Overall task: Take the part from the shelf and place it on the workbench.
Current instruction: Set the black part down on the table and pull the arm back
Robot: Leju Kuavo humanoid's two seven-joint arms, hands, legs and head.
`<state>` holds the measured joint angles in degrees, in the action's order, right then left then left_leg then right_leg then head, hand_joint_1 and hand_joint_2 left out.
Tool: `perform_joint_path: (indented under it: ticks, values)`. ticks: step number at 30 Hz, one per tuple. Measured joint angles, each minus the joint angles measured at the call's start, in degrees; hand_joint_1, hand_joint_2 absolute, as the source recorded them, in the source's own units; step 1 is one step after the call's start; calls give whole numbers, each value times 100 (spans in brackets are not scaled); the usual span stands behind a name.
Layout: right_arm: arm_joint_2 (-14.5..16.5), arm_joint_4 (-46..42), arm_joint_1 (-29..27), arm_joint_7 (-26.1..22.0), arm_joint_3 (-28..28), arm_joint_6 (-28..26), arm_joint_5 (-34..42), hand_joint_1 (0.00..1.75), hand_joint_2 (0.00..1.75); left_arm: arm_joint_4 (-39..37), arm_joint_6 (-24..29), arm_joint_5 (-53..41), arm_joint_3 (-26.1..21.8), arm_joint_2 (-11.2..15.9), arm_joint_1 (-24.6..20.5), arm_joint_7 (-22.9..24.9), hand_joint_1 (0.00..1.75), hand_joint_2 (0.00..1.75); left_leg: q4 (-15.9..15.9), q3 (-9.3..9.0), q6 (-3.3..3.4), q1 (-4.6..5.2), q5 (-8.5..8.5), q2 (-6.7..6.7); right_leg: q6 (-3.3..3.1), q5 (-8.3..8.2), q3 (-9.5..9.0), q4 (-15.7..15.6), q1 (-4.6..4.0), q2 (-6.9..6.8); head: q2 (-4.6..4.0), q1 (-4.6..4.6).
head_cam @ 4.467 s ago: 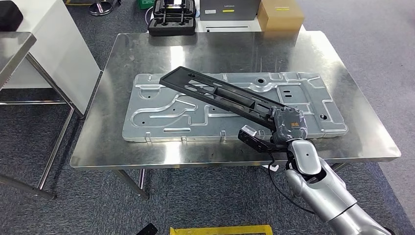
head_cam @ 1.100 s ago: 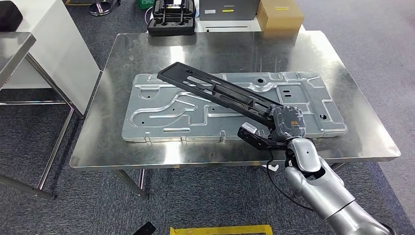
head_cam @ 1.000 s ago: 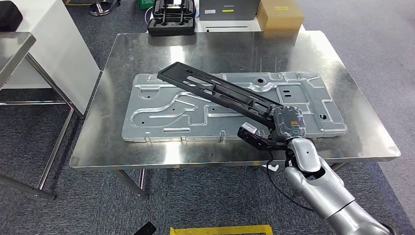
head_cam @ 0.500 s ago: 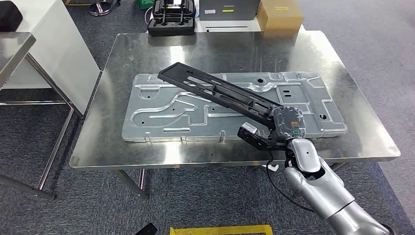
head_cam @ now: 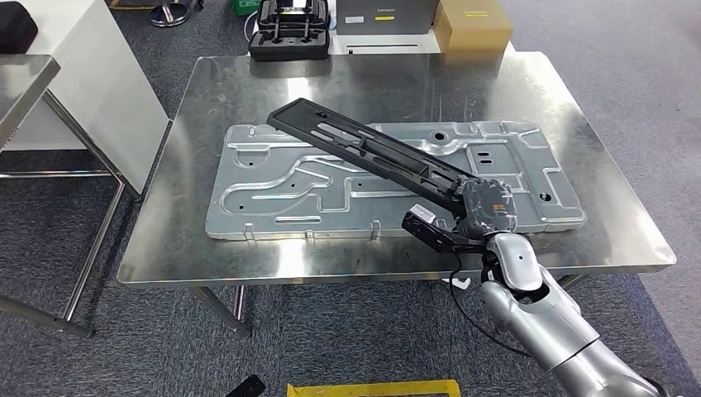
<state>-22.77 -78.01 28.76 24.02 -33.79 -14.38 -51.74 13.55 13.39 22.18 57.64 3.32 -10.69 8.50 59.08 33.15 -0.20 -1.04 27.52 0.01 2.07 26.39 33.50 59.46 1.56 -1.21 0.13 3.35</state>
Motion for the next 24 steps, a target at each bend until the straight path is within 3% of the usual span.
perform_joint_path:
  ticks: [24]
  values:
    - [-8, -88, -3, 6, 0, 31, -77, 175, 175, -8, -25, -127, 0, 0, 31, 13, 0, 175, 0, -2, 0, 0, 0, 1, 0, 0, 1, 0, 0, 2, 0, 0]
